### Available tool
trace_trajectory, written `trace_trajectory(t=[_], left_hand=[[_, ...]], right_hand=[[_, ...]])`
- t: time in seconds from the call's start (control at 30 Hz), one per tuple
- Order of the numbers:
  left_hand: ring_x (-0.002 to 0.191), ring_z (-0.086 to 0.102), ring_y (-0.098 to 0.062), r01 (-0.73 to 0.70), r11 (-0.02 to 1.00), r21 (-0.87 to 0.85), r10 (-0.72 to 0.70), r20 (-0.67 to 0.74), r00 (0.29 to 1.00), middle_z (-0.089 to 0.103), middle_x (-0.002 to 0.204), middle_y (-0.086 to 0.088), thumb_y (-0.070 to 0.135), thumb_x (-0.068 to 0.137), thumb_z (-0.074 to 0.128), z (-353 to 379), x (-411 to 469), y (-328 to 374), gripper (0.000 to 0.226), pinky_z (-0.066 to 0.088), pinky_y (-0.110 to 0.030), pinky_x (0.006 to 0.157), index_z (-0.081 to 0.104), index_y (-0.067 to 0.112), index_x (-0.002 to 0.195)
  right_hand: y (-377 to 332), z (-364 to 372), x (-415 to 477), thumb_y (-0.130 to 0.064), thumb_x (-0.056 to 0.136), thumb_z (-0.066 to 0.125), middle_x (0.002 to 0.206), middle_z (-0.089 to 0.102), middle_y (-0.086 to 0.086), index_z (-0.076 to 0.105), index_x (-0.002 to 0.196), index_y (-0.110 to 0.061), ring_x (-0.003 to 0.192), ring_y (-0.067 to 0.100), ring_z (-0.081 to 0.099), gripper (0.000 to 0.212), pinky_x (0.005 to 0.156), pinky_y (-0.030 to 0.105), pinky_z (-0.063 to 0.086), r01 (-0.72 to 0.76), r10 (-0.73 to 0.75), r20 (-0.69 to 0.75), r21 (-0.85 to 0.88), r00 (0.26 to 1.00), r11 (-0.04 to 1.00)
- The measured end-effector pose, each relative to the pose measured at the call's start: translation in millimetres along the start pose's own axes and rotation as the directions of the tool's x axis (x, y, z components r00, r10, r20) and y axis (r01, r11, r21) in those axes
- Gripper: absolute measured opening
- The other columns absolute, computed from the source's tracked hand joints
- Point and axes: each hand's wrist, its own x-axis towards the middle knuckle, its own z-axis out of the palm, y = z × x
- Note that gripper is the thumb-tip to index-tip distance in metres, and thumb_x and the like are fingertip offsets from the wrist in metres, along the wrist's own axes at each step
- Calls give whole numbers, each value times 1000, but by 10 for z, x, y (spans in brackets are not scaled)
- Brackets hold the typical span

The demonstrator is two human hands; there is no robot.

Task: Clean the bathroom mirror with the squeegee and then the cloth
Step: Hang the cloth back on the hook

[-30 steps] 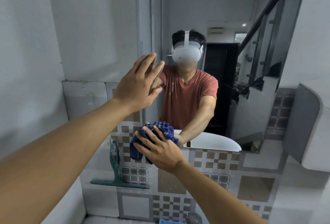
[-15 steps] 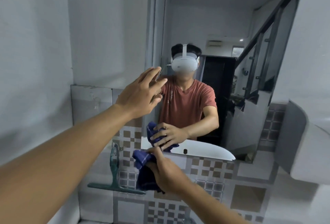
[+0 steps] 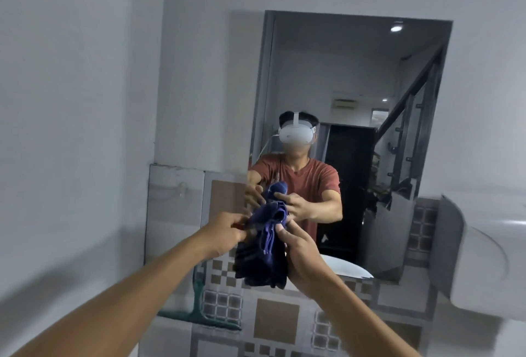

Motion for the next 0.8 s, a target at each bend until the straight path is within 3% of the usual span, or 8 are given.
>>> trace_trajectory(t=[0.1, 0.23, 0.33, 0.4, 0.53, 0.63, 0.73, 0.8], left_hand=[[84, 70, -21, 1, 1000, -7, -1, -64, 998, 74, 81, 1, 24, 92, 70, -63, -95, 39, 6, 54, -40, 87, 74, 21, 89], [68, 59, -17, -8, 983, 182, 42, -184, 982, 62, 69, 4, 36, 91, 68, -206, -156, 229, 22, 45, -32, 67, 62, 19, 77], [64, 58, -11, -41, 972, 233, 98, -238, 966, 62, 69, 6, 32, 94, 65, -312, -199, 422, 19, 38, -25, 59, 61, 21, 80], [70, 59, -12, -57, 953, 298, 143, -273, 951, 65, 73, 6, 32, 93, 65, -376, -208, 529, 14, 35, -24, 58, 64, 21, 84], [69, 58, -11, -65, 937, 343, 172, -294, 940, 63, 72, 9, 32, 90, 68, -511, -201, 603, 18, 35, -25, 58, 57, 28, 76], [76, 62, -14, -67, 947, 313, 161, -284, 945, 66, 84, 6, 32, 87, 73, -656, -207, 576, 17, 44, -26, 66, 57, 28, 87], [87, 65, -18, -62, 974, 217, 124, -288, 949, 65, 98, 0, 27, 84, 79, -825, -229, 540, 26, 53, -31, 78, 57, 25, 98], [88, 67, -20, -76, 985, 153, 118, -291, 949, 66, 98, -1, 22, 84, 79, -929, -249, 526, 30, 53, -28, 74, 58, 23, 105]], right_hand=[[-98, 44, -45, -11, 107, 43, 123, 71, 15, 67, 125, -17, 111, 29, 67, 31, 95, 45, 55, -73, 73, -1, 29, 997, 997], [-195, 45, -61, -15, 106, 36, 118, 73, 18, 66, 129, -12, 106, 35, 70, 38, 89, 48, 55, -151, 155, -31, 86, 987, 985], [-329, 132, -120, -40, 109, 28, 124, 71, 15, 66, 131, -14, 115, 36, 67, 51, 104, 57, 48, -137, 132, 58, 88, 990, 987], [-392, 217, -151, -54, 107, 30, 128, 70, 10, 66, 131, -19, 118, 29, 67, 56, 106, 54, 47, -46, 42, 137, 28, 990, 999], [-408, 408, -52, -25, 95, 70, 110, 76, 4, 66, 120, -19, 106, 21, 72, 26, 96, 45, 57, 253, -243, 75, -394, 967, 884], [-437, 516, 74, -8, 94, 69, 97, 76, 5, 65, 112, -15, 91, 18, 74, 20, 88, 43, 61, 298, -337, 3, -477, 941, 827], [-493, 631, 185, -2, 97, 62, 96, 71, 0, 63, 114, -11, 83, 0, 71, 19, 69, 18, 58, 339, -363, 39, -458, 931, 822], [-487, 687, 297, -4, 98, 60, 96, 68, -5, 62, 115, -12, 83, -1, 69, 18, 65, 10, 53, 367, -380, 70, -468, 922, 804]])
